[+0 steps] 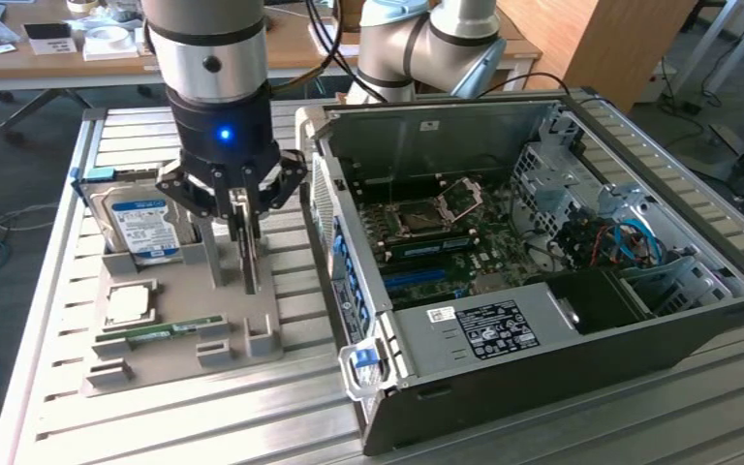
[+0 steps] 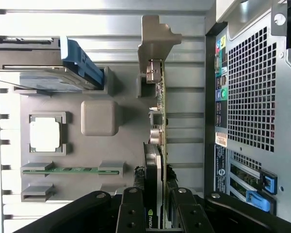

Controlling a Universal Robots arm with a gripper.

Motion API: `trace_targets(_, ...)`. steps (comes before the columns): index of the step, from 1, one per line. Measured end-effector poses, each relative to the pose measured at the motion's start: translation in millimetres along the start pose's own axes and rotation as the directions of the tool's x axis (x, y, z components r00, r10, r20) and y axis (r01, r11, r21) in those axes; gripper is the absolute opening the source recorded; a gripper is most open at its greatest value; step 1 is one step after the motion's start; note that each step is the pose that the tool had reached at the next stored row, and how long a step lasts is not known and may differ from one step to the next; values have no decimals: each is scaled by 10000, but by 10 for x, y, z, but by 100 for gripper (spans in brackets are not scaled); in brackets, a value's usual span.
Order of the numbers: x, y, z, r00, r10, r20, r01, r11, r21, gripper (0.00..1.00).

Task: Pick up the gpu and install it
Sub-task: 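Pick up the gpu and move the gpu toward the slot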

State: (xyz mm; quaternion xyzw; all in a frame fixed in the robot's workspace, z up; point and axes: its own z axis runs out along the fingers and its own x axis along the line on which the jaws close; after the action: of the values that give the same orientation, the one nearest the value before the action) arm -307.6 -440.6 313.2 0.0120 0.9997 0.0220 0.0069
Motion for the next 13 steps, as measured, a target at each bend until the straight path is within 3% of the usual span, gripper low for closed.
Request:
trace_targets(1,-1,2,-54,10000,-2,0,2,10000,0,27)
trace_targets(13,-2,5,-106,10000,-3,3,3,10000,-3,27)
